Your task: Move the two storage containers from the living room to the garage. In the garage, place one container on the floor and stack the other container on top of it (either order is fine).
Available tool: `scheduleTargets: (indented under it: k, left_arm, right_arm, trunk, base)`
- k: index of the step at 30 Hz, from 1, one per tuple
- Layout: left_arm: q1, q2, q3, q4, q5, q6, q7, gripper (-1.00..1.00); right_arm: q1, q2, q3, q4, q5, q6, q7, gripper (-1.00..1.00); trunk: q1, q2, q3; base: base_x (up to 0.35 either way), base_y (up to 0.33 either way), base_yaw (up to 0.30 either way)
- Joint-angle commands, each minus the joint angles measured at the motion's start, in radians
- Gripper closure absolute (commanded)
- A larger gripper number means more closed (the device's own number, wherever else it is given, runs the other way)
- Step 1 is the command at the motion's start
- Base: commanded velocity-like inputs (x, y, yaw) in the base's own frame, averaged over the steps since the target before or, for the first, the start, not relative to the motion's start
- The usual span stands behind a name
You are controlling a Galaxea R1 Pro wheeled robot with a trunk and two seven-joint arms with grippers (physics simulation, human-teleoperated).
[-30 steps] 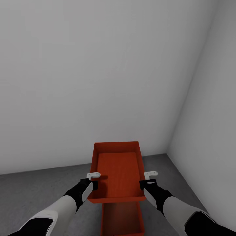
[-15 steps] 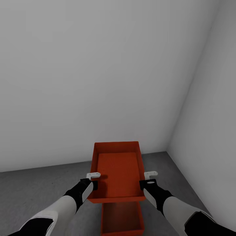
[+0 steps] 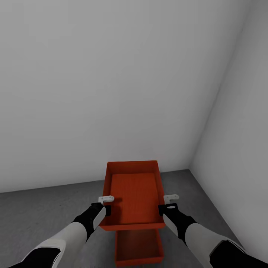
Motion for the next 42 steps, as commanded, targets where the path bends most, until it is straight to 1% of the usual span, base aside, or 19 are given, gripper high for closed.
scheduleTargets:
  k: [1,12,26,42]
  left_arm:
    - [0.000,0.010,-0.019,-0.005,-0.032,-0.030,0.012,1.00]
    - [0.000,0.010,-0.019,-0.005,-0.032,-0.030,0.012,1.00]
    - [0.000,0.010,-0.019,-0.005,-0.033,-0.030,0.012,1.00]
    - [0.000,0.010,-0.020,-0.005,-0.033,-0.030,0.012,1.00]
  right_arm:
    - [-0.001,-0.001,0.006,0.008,-0.013,0.007,-0.010,1.00]
    - [-0.001,-0.001,0.006,0.008,-0.013,0.007,-0.010,1.00]
    - [-0.001,0.000,0.006,0.008,-0.013,0.007,-0.010,1.00]
    - [-0.001,0.000,0.006,0.008,-0.013,0.007,-0.010,1.00]
  trunk:
    - [0.001,-0.002,-0.004]
    - [0.001,-0.002,-0.021]
    - [0.001,-0.002,-0.023]
    - [0.001,-0.002,-0.048]
  base:
    - [0.000,0.000,0.000]
    - [0.000,0.000,0.000]
    - [0.000,0.000,0.000]
    - [0.000,0.000,0.000]
